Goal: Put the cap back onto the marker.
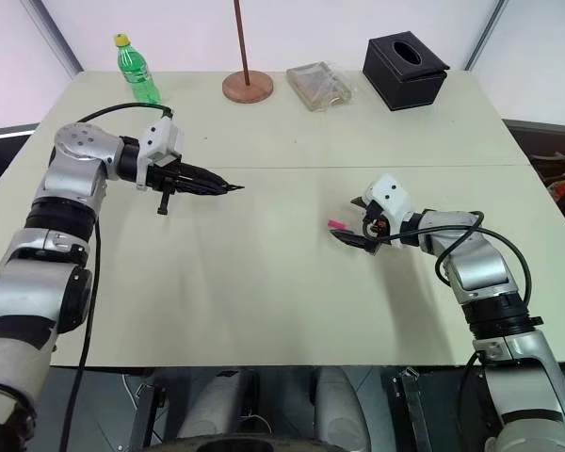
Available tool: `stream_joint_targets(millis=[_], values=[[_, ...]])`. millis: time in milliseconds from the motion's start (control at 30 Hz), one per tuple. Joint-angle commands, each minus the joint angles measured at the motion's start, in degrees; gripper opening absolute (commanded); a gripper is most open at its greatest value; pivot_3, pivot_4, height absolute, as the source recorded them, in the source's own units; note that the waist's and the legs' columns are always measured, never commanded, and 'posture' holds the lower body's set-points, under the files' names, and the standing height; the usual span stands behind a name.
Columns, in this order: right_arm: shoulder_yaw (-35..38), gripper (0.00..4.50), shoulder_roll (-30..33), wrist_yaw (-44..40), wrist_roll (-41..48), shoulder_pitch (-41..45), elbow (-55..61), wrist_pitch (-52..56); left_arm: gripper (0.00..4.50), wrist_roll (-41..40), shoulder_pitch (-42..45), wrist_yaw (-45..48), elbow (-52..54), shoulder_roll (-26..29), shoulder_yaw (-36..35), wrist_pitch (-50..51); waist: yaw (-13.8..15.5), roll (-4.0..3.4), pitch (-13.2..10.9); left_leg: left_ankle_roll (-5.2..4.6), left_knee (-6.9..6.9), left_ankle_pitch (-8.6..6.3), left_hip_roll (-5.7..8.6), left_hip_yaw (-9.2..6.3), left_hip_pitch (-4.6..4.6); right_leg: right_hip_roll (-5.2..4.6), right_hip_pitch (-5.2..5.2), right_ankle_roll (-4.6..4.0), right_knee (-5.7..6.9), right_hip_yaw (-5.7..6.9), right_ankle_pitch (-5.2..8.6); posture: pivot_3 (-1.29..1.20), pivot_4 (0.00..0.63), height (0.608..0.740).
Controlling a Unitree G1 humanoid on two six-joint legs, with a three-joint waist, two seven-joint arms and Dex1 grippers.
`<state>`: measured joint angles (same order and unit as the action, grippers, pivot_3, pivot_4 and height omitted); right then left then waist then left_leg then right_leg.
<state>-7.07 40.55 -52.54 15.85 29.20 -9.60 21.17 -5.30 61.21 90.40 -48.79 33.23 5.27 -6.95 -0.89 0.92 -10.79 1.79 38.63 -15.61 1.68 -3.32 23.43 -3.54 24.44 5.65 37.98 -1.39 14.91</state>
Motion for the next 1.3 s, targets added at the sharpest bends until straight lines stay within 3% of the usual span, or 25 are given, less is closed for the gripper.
stream_joint_targets(millis=[33, 533, 967, 1067, 1300], values=[[1.15, 4.5, -0.43, -3.17, 0.12, 0.4, -0.94, -3.05, 0.03, -1.57, -1.69, -0.41, 4.38, 2.09, -1.54, 0.61, -0.05, 0.0, 0.0, -0.02, 0.06, -0.01, -0.03, 0.01, 0.01, 0.0, -0.01, 0.0, 0.01, 0.0, 0.0, 0.0, 0.15, 0.74], [1.47, 4.5, -2.61, -4.93, -3.02, 0.92, -6.81, -4.26, 0.03, -3.52, -6.12, -1.34, 13.59, 3.34, -0.72, 5.3, -0.13, -0.01, 0.0, -0.05, 0.19, -0.03, -0.06, 0.01, 0.01, 0.03, -0.02, 0.0, 0.11, 0.0, 0.0, 0.0, 0.15, 0.74], [1.08, 4.5, -4.41, -4.72, -4.54, 2.05, -9.41, -4.24, 0.03, -0.47, -6.88, -1.46, 11.21, 5.45, 2.02, 0.52, -0.08, -0.01, 0.0, -0.05, 0.2, -0.03, -0.06, 0.01, 0.01, 0.04, -0.02, 0.0, 0.11, 0.0, 0.0, 0.0, 0.15, 0.74], [1.37, 3.69, -4.51, -4.8, -4.58, 1.96, -9.77, -4.31, 0.0, -0.89, -6.95, -1.74, 11.51, 5.33, 1.84, 1.03, -0.09, -0.01, 0.0, -0.06, 0.21, -0.03, -0.06, 0.02, 0.01, 0.04, -0.03, 0.0, 0.11, 0.0, 0.0, 0.0, 0.15, 0.74], [1.67, 0.07, -4.2, -4.93, -4.59, 1.29, -9.47, -3.56, 0.0, -1.96, -6.87, -2.46, 12.09, 4.93, 1.26, 1.99, -0.16, -0.01, 0.0, -0.06, 0.21, -0.03, -0.06, 0.01, 0.01, 0.04, -0.03, 0.0, 0.12, 0.0, 0.0, 0.0, 0.15, 0.74]])
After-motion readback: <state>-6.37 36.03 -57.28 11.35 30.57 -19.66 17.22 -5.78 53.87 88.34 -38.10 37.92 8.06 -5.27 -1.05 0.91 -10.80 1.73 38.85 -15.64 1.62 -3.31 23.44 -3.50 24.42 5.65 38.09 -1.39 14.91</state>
